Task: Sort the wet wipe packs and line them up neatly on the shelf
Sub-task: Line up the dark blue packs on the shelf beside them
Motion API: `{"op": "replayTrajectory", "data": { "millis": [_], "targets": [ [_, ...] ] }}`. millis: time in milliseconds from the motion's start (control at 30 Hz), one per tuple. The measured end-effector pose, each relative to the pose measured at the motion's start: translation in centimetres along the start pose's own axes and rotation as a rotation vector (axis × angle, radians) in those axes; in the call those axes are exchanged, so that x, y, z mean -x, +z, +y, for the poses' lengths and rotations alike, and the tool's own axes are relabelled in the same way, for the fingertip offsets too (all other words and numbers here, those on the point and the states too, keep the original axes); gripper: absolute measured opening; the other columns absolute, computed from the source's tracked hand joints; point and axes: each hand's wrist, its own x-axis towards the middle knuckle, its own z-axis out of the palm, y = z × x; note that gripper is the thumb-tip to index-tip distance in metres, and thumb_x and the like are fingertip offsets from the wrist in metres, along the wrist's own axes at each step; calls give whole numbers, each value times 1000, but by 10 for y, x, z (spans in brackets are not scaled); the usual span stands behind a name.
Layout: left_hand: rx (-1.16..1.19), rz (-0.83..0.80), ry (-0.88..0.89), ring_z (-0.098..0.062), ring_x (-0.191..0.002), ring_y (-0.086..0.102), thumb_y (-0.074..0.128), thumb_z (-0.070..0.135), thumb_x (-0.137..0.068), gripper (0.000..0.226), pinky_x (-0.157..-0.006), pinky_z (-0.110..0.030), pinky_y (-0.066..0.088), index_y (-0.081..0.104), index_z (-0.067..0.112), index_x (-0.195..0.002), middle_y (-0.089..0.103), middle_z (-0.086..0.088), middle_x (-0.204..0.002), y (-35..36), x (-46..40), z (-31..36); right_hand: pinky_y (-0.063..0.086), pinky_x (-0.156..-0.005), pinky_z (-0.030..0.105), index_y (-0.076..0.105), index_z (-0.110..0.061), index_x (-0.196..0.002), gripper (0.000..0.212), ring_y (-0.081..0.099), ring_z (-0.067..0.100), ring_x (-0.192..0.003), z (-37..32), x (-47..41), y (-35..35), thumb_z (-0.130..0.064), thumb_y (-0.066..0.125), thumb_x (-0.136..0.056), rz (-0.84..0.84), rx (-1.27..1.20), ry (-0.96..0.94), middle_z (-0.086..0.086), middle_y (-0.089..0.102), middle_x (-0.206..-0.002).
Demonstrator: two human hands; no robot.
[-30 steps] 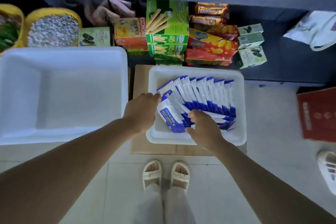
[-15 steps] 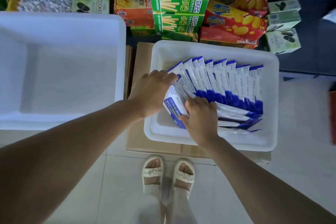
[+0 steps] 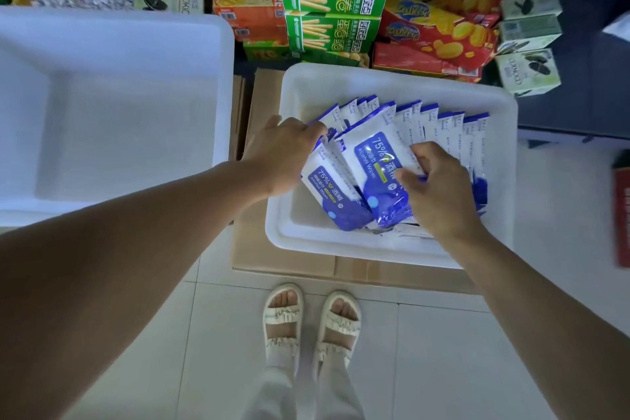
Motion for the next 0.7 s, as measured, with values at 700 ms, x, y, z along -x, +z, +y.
{"op": "replayTrajectory", "data": {
  "millis": [700],
  "targets": [
    [-350, -15, 167, -26, -119, 43, 70, 36, -79, 65, -111, -49, 16, 35, 22, -132, 45, -7, -127, 19, 1, 3, 47, -71, 39, 54, -5, -90, 57, 61, 31, -73, -2, 35, 84, -31, 90, -53, -30, 544, 45, 10, 61, -81]
  ]
}}
